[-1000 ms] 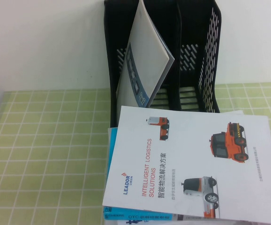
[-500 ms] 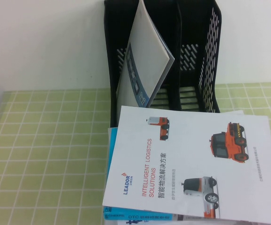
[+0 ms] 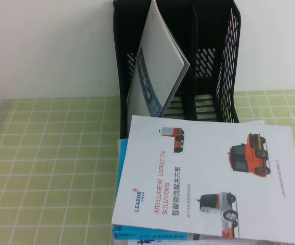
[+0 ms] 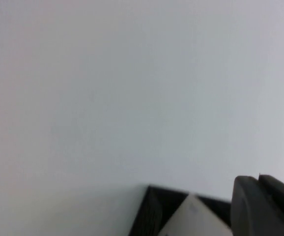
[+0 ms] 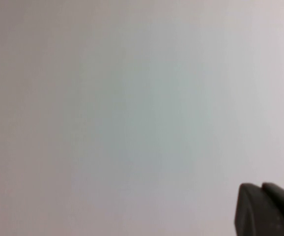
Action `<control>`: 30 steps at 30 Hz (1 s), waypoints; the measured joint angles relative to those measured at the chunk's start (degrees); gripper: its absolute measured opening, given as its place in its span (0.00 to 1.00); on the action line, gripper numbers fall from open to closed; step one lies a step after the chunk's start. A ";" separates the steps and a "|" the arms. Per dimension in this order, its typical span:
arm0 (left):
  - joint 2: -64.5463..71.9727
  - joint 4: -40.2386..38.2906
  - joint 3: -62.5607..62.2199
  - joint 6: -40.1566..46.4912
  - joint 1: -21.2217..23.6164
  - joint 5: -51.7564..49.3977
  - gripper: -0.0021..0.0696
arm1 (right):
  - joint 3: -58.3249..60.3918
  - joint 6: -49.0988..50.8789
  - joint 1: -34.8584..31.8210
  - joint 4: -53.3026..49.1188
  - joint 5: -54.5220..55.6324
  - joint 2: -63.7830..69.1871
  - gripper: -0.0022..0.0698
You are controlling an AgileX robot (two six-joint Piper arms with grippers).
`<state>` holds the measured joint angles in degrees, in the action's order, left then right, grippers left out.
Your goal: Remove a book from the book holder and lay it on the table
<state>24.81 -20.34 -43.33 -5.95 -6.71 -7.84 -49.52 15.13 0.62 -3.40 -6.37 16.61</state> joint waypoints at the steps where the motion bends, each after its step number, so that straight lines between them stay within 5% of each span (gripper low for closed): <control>1: 2.09 0.25 -1.02 0.25 0.00 -2.48 0.03 | -0.12 -1.21 0.00 -0.84 -1.64 1.04 0.03; 8: 10.48 -1.21 -2.43 1.16 0.00 -11.70 0.03 | -0.17 -5.25 0.00 -2.64 -5.08 3.43 0.03; 17: 12.14 -6.26 -2.51 3.24 0.00 -14.75 0.03 | 3.34 -2.06 0.00 10.47 -15.70 8.71 0.03; 23: 17.42 -12.42 -2.51 17.40 0.00 -18.95 0.03 | 6.11 -13.67 3.04 18.92 -19.59 17.68 0.03; 30: 26.45 -37.05 -2.51 43.76 0.00 -21.81 0.03 | 6.11 -30.06 13.90 33.30 -18.19 32.82 0.03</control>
<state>51.26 -57.39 -45.84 37.81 -6.71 -29.65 -43.40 -14.93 14.52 29.90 -24.56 49.43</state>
